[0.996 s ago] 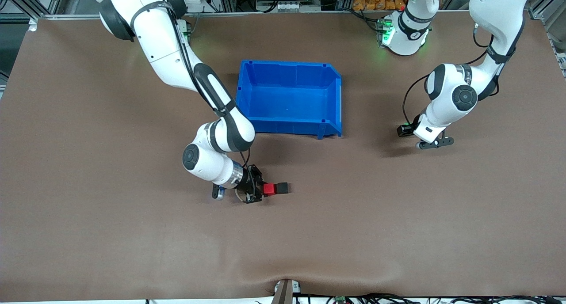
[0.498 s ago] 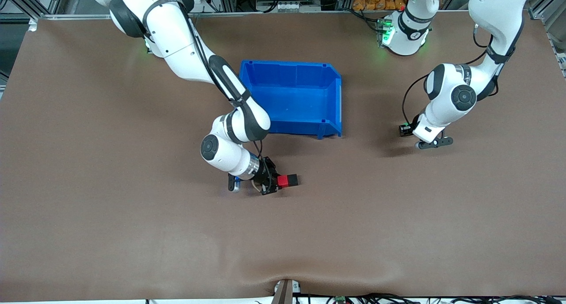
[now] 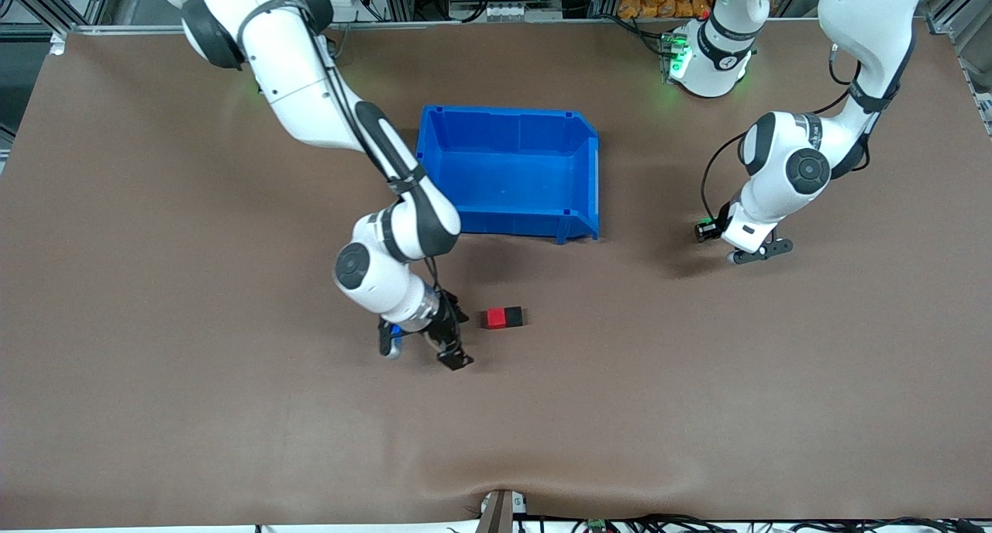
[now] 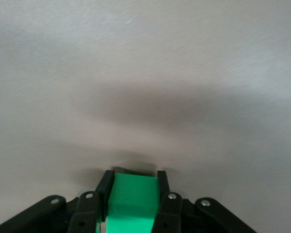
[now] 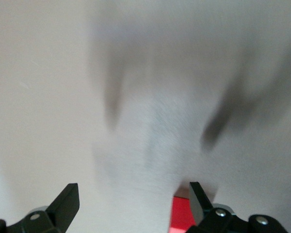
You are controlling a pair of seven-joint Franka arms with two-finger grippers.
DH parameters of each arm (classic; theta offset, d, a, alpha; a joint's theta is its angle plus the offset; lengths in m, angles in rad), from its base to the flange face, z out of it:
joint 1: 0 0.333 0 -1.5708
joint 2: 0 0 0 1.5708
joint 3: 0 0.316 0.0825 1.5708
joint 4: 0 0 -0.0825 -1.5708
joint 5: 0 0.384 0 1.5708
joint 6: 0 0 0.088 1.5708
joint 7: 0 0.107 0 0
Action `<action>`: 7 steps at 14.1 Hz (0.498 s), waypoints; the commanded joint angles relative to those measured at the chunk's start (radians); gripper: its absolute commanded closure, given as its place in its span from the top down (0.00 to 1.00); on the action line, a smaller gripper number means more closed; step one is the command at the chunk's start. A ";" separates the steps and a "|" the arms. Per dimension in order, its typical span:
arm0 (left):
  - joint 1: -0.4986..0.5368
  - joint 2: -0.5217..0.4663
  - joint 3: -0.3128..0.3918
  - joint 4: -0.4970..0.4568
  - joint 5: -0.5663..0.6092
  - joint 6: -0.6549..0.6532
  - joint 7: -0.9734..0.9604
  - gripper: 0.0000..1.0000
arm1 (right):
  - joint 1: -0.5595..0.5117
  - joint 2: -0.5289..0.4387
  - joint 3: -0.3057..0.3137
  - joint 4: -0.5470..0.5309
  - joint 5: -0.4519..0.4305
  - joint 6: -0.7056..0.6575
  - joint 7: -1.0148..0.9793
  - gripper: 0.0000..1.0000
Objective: Attach green and red cubes to black cube
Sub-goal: 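Set the red cube beside the black cube and open the right gripper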
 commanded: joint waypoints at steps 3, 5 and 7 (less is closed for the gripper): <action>-0.041 0.056 -0.033 0.124 0.020 0.000 -0.219 0.00 | -0.158 -0.097 -0.001 0.059 -0.074 -0.313 -0.121 1.00; -0.064 0.093 -0.033 0.182 0.019 0.000 -0.295 0.00 | -0.247 -0.108 -0.007 0.146 -0.133 -0.514 -0.192 1.00; -0.071 0.139 -0.033 0.251 0.019 -0.004 -0.372 0.00 | -0.346 -0.115 -0.004 0.257 -0.143 -0.737 -0.337 1.00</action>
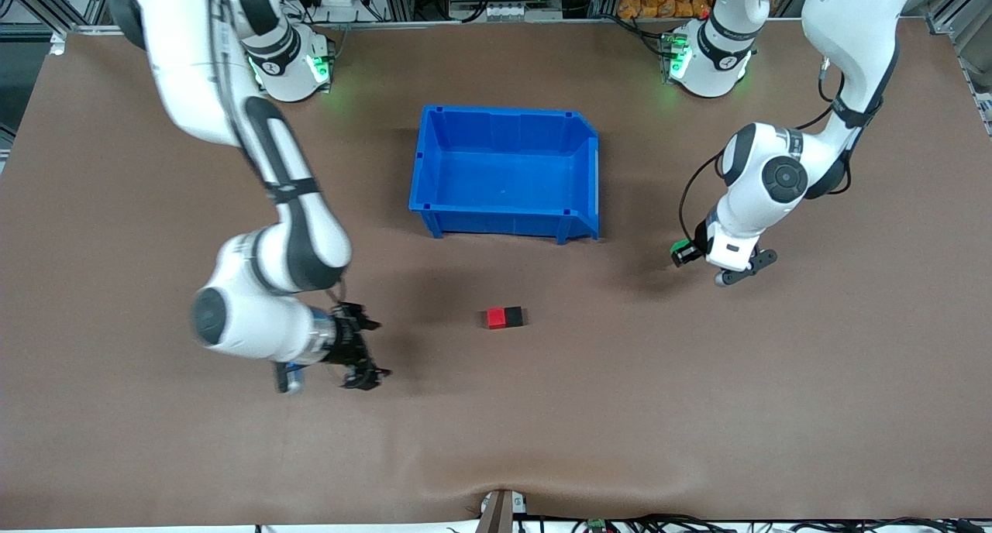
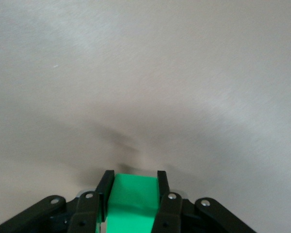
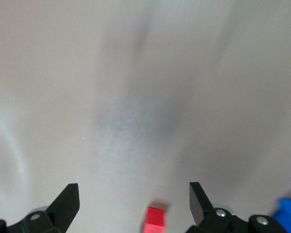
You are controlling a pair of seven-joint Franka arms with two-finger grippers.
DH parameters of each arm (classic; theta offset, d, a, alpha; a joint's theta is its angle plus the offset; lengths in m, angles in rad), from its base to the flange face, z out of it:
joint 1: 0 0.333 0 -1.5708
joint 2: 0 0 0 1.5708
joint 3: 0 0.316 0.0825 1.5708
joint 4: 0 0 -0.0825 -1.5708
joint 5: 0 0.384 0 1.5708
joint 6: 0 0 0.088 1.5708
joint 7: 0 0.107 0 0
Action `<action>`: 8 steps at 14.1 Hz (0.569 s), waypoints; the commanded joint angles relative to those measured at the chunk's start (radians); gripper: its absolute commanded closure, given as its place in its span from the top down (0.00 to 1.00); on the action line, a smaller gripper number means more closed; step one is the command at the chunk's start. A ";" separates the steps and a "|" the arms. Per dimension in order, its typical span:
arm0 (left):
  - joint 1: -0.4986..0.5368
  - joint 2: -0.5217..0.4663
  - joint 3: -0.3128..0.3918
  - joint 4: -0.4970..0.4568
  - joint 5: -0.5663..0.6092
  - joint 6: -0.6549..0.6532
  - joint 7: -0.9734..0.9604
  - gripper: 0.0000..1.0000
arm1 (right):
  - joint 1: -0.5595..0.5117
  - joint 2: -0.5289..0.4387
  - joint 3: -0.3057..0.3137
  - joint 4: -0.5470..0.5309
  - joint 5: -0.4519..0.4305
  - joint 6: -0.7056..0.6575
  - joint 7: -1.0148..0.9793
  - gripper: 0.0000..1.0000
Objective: Attach green and red cubes to black cube
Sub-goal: 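Withdraw the right gripper while the left gripper carries the green cube over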
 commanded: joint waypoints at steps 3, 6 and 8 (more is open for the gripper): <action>-0.046 0.142 0.002 0.193 0.019 -0.026 -0.197 0.00 | -0.200 -0.098 0.016 0.116 -0.035 -0.346 -0.349 1.00; -0.086 0.205 0.002 0.321 0.019 -0.092 -0.338 0.00 | -0.304 -0.212 0.019 0.114 -0.130 -0.483 -0.571 1.00; -0.120 0.262 0.002 0.413 0.019 -0.128 -0.463 0.00 | -0.318 -0.304 0.019 0.113 -0.251 -0.568 -0.801 1.00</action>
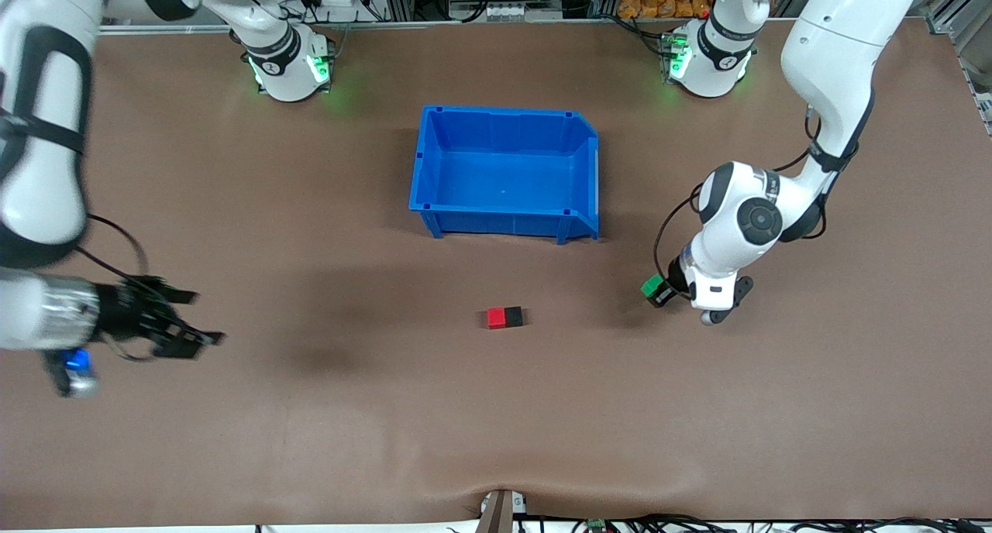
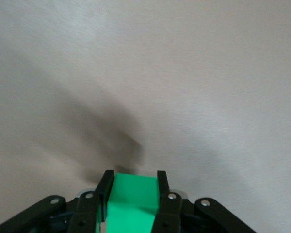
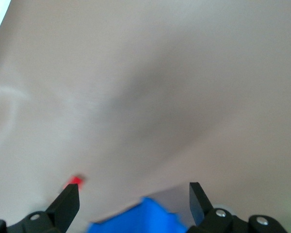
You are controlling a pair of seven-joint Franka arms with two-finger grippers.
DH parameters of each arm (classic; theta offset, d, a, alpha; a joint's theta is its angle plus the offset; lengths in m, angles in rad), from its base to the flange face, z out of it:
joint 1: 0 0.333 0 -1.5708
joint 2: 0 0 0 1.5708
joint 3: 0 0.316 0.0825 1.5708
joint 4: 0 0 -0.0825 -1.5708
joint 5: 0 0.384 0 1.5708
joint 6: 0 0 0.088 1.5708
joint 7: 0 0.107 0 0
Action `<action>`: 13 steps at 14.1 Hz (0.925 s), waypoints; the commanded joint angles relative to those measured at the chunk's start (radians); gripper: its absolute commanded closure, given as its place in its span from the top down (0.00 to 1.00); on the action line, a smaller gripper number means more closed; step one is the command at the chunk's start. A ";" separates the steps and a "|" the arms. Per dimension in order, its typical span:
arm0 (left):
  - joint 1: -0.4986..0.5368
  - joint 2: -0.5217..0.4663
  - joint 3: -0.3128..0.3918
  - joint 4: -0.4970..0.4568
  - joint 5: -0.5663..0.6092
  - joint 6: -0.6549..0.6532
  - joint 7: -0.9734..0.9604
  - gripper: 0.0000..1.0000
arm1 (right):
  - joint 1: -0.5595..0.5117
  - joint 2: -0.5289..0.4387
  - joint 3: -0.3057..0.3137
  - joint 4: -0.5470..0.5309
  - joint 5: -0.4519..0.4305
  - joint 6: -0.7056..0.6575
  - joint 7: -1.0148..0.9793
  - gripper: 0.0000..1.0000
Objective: Attach green and red cubes to black cube
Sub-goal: 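Withdraw the right gripper while the left gripper carries the green cube over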
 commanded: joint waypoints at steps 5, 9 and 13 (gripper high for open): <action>-0.135 0.183 0.003 0.299 0.011 -0.054 -0.394 0.00 | 0.006 -0.322 0.031 -0.150 -0.242 -0.150 -0.268 1.00; -0.229 0.235 0.015 0.371 0.013 -0.056 -0.664 0.00 | 0.083 -0.572 0.035 -0.504 -0.403 -0.005 -0.400 1.00; -0.344 0.289 0.079 0.456 0.013 -0.135 -0.809 0.00 | 0.069 -0.786 0.025 -0.825 -0.400 0.194 -0.552 1.00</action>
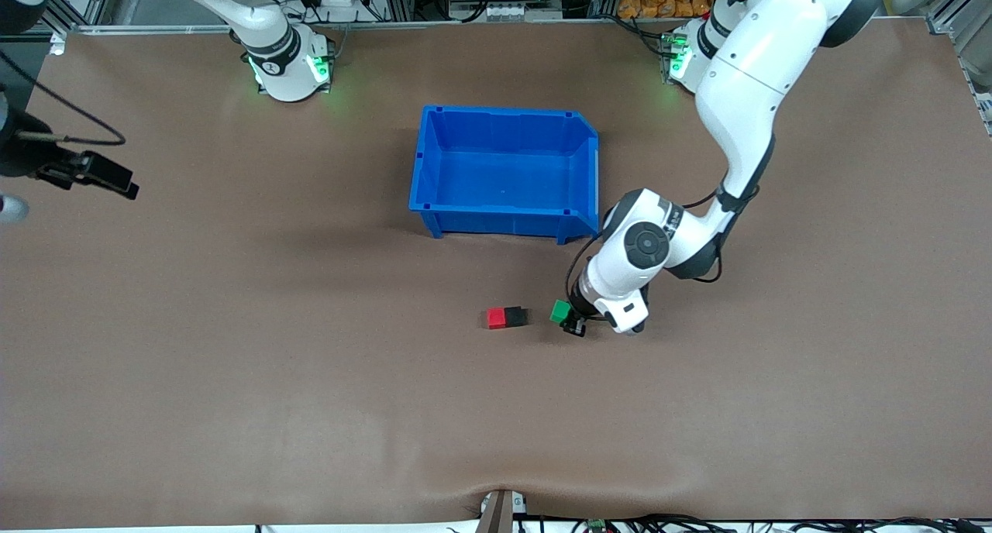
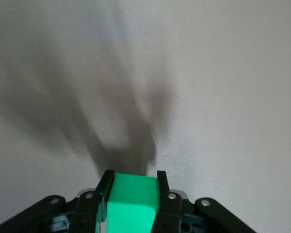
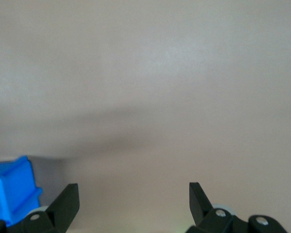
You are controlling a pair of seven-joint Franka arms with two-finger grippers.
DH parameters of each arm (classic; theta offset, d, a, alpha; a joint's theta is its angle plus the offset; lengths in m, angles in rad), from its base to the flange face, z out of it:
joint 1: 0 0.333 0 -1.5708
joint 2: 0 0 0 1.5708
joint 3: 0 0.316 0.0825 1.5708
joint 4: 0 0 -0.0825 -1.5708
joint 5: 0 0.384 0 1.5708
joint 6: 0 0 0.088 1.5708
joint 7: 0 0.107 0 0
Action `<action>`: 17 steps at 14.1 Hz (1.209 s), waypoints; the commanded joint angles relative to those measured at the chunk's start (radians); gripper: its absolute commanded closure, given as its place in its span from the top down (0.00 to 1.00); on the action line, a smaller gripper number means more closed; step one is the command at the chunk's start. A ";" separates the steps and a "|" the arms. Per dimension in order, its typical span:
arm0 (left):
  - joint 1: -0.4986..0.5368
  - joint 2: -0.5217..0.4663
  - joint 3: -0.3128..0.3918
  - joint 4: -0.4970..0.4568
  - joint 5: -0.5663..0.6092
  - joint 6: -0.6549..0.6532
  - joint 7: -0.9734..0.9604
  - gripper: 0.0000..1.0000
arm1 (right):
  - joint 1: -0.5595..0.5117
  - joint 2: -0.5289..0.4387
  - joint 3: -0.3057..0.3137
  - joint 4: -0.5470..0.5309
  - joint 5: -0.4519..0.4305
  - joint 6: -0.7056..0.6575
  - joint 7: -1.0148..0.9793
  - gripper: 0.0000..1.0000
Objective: Attach green and red cubes to black cube
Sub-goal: 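Withdraw the right gripper while the left gripper carries the green cube over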
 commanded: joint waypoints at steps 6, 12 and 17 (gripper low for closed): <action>-0.101 0.087 0.073 0.154 0.010 -0.063 -0.244 0.00 | 0.004 -0.002 0.007 0.113 -0.020 -0.056 -0.062 1.00; -0.117 0.107 0.078 0.179 0.013 -0.063 -0.378 0.00 | -0.014 0.024 0.002 0.185 -0.017 -0.098 -0.197 1.00; -0.117 0.104 0.078 0.179 0.010 -0.063 -0.426 0.00 | -0.026 0.024 0.002 0.187 -0.021 -0.107 -0.239 1.00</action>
